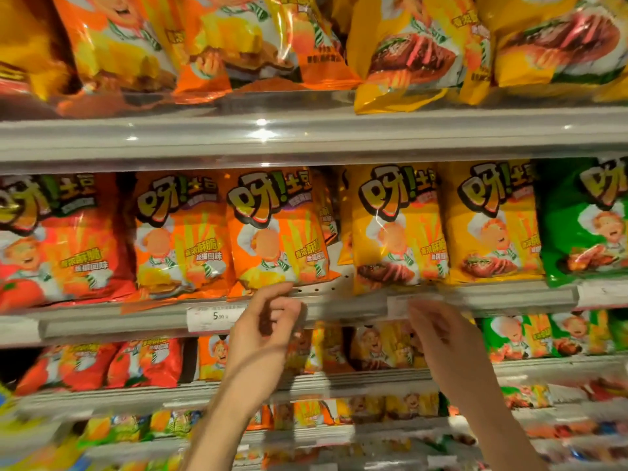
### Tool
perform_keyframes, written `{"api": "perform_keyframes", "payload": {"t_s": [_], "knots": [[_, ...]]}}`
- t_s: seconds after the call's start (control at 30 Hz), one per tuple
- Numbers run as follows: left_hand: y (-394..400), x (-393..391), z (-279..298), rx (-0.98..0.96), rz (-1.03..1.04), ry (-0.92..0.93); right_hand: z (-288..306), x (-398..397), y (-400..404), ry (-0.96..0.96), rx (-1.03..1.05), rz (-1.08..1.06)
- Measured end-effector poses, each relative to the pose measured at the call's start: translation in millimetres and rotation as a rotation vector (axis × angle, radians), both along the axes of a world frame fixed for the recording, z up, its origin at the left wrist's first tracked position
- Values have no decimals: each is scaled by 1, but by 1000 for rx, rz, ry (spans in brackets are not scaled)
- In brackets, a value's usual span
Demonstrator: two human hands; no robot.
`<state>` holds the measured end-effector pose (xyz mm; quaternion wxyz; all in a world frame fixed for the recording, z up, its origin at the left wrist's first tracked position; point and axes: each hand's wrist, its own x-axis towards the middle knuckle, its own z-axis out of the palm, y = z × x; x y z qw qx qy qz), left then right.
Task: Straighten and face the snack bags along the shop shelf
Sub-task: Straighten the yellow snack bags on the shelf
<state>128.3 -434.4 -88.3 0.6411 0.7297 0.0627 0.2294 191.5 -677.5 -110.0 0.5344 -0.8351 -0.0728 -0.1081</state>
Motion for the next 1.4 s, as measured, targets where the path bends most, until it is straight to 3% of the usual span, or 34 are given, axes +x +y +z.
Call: {"api": "perform_keyframes", "payload": {"t_s": [0.23, 0.53, 0.87, 1.07, 1.13, 1.23, 1.4], "knots": [[9, -16, -16, -37, 59, 101, -4, -15, 7, 74, 15, 47], [-1, -19, -3, 17, 126, -16, 18, 1, 5, -32, 87, 150], [14, -10, 14, 47, 228, -99, 40, 11, 34, 5, 183, 282], [33, 11, 30, 222, 237, -122, 65, 9, 82, -240, 146, 313], [35, 20, 35, 301, 202, -103, 70, 17, 106, -166, 137, 327], [34, 30, 37, 360, 142, -77, 73, 40, 135, 37, -57, 265], [33, 39, 36, 308, 54, -80, 68, 58, 151, 122, 53, 214]]}}
